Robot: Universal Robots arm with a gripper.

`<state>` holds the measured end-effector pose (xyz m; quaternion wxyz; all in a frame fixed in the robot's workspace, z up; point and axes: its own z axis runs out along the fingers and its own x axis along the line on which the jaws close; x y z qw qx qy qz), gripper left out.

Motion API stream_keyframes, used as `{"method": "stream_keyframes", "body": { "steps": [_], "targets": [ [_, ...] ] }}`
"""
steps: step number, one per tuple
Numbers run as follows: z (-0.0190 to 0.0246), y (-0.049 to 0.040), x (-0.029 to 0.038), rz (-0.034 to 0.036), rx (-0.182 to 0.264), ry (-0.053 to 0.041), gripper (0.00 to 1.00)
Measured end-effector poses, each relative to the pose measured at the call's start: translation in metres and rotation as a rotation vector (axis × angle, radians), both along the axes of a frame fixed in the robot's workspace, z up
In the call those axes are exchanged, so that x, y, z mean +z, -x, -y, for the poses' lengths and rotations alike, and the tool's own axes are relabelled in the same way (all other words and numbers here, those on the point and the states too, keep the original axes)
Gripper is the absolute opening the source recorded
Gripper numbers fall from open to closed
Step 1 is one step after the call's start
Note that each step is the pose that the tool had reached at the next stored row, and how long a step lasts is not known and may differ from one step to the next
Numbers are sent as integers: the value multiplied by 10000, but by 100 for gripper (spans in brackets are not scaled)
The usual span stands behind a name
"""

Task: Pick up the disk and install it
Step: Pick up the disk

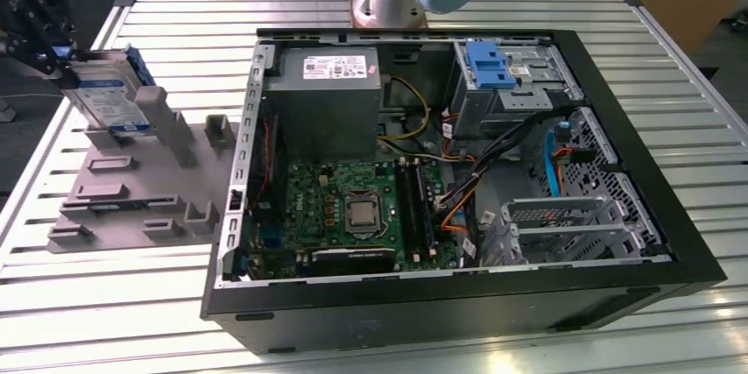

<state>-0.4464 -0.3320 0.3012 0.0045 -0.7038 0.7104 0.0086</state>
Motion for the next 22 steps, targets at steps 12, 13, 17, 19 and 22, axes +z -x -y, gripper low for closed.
{"method": "stream_keyframes", "body": {
  "steps": [12, 13, 17, 19, 22],
  "targets": [
    [0, 0, 92, -1, 0, 0, 36],
    [0, 0, 107, 0, 0, 0, 36],
    [0, 0, 161, -1, -1, 0, 36],
    [0, 0, 185, -1, 0, 0, 36],
    [0, 0, 230, -1, -1, 0, 36]
  ]
}}
